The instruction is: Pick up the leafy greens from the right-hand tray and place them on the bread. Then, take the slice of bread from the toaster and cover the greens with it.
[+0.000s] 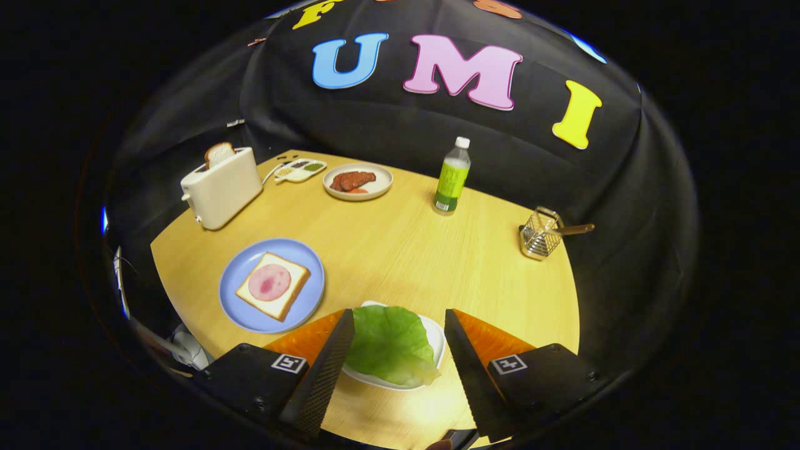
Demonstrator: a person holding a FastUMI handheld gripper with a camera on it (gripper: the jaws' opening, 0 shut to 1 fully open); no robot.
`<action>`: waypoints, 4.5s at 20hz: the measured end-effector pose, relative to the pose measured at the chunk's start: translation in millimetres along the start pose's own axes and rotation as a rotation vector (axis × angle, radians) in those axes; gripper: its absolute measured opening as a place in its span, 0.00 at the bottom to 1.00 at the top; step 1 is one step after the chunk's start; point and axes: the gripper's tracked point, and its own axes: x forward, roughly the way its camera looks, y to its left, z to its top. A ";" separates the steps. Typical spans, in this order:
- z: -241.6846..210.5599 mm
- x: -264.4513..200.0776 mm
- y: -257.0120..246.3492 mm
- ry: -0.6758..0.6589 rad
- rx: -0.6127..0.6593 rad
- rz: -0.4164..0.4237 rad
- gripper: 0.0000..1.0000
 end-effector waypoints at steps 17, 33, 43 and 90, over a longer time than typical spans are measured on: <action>-84.4 95.1 0.3 0.250 0.014 0.067 0.62; -67.1 80.6 -2.1 0.198 0.102 0.096 0.06; 0.5 26.8 20.1 0.078 0.126 0.162 0.05; 147.6 -8.4 183.6 -0.230 -0.033 0.347 0.54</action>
